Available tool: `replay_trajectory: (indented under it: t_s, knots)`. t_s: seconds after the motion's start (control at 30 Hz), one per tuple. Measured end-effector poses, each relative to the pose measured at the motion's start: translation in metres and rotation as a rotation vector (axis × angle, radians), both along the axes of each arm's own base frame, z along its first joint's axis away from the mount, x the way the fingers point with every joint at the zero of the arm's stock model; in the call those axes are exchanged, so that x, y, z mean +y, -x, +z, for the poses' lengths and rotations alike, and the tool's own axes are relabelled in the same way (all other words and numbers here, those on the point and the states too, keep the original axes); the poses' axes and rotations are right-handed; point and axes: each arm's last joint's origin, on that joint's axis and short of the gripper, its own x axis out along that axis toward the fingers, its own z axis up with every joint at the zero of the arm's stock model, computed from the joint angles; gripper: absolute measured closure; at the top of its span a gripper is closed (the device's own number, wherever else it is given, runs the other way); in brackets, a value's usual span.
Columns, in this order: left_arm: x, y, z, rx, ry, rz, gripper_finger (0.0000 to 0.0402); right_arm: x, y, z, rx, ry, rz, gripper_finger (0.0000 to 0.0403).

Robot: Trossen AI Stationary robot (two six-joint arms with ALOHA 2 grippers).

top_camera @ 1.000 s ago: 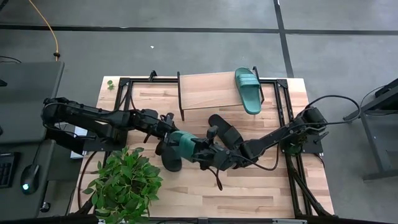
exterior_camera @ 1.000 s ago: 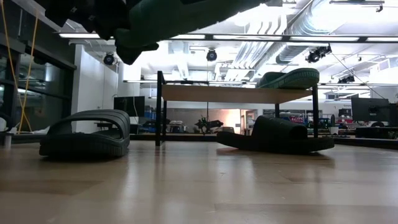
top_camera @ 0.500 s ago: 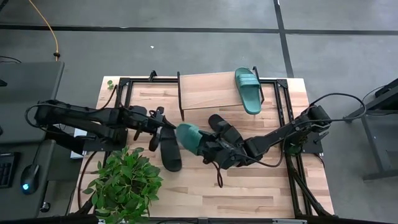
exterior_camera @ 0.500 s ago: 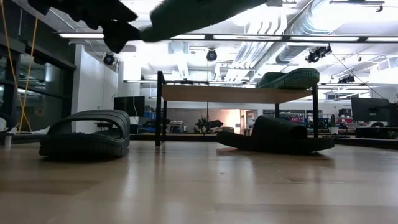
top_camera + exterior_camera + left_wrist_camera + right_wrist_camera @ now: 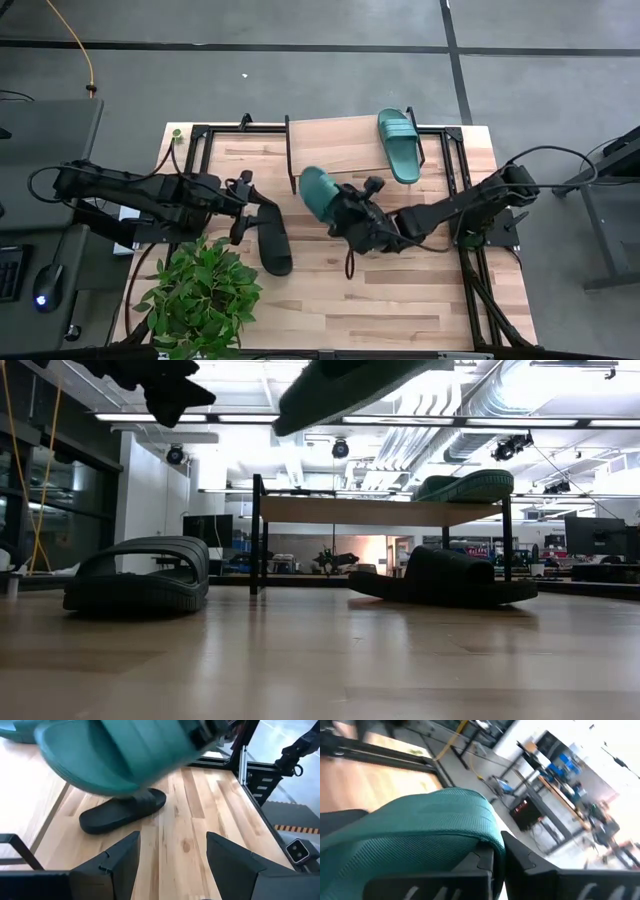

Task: Pick and place slides into the shelf
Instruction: Put the green slipper on the shelf

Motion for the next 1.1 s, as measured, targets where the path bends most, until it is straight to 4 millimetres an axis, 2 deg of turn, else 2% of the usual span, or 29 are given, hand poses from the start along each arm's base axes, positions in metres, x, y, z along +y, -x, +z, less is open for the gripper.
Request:
replay_trajectory:
  t_s: [0.4, 0.73, 0.9, 1.1]
  knots:
    - [0.000, 0.001, 0.000, -0.001, 0.000, 0.001, 0.0192, -0.070, -0.006, 0.003, -0.096, -0.057, -0.243, 0.0401]
    - [0.000, 0.002, -0.001, 0.017, 0.000, 0.001, 0.0192, -0.141, -0.007, 0.003, -0.097, -0.161, -0.293, 0.0401]
    - [0.000, 0.002, -0.002, 0.022, 0.000, 0.001, 0.0192, -0.163, 0.004, 0.022, -0.151, -0.180, -0.279, 0.0401]
    - [0.001, 0.003, -0.004, 0.044, -0.004, 0.013, 0.0192, -0.165, 0.027, 0.055, -0.249, -0.198, -0.215, 0.0401]
